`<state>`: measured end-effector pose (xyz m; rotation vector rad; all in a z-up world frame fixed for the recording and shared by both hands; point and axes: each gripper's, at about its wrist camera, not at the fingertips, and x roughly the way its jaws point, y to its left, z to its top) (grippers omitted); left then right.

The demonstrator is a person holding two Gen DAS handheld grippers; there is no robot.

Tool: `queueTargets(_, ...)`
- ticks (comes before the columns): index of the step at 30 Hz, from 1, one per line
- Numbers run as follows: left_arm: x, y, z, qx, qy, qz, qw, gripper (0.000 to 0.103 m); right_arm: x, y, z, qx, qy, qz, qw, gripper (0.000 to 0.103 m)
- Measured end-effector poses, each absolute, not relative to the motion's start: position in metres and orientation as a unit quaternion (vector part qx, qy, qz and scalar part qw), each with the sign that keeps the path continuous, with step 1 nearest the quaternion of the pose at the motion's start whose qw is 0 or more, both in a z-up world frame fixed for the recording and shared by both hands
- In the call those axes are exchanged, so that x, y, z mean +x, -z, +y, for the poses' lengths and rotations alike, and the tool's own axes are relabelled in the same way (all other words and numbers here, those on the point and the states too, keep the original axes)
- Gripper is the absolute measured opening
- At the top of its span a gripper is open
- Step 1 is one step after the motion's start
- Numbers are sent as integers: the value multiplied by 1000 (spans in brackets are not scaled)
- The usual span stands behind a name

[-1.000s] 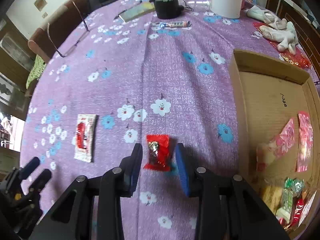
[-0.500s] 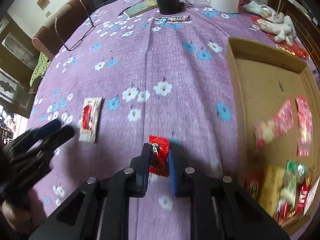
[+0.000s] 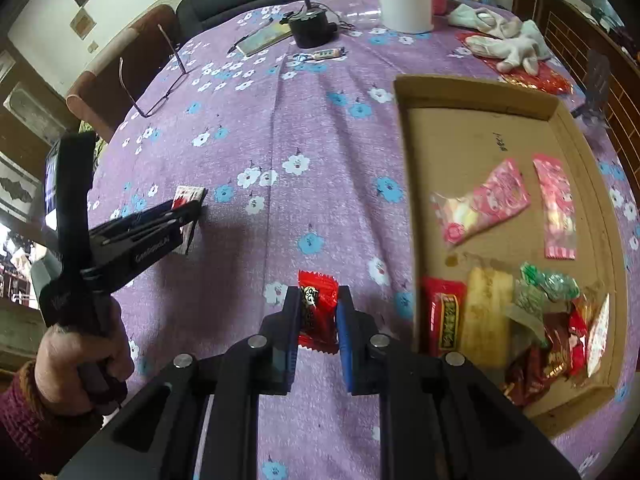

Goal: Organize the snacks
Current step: 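Grasp white red-label packet with left gripper while right holds red candy, then carry white packet into tray with left gripper while right carries red candy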

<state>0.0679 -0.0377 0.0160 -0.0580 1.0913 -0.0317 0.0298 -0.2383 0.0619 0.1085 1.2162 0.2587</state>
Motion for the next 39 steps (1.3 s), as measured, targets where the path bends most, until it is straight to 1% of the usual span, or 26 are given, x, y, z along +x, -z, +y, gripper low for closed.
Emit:
queueTargets(6,32,-20,-52,-17,17,513,858,31,23,-57,-238,52,-130,577,804,16)
queueTargets(14,3,-51,-80,18,23,475,880,31,15,-60,-233,47,-155,578,800,16)
queueTargets(23,-7,-77,-107,33,26,449,892,31,5,-79,-254,52,-161,560,811,16)
queueTargets(39,-9,-108,-157,61,45,418,906,31,-4,-104,-300,68,-153,530,831,16)
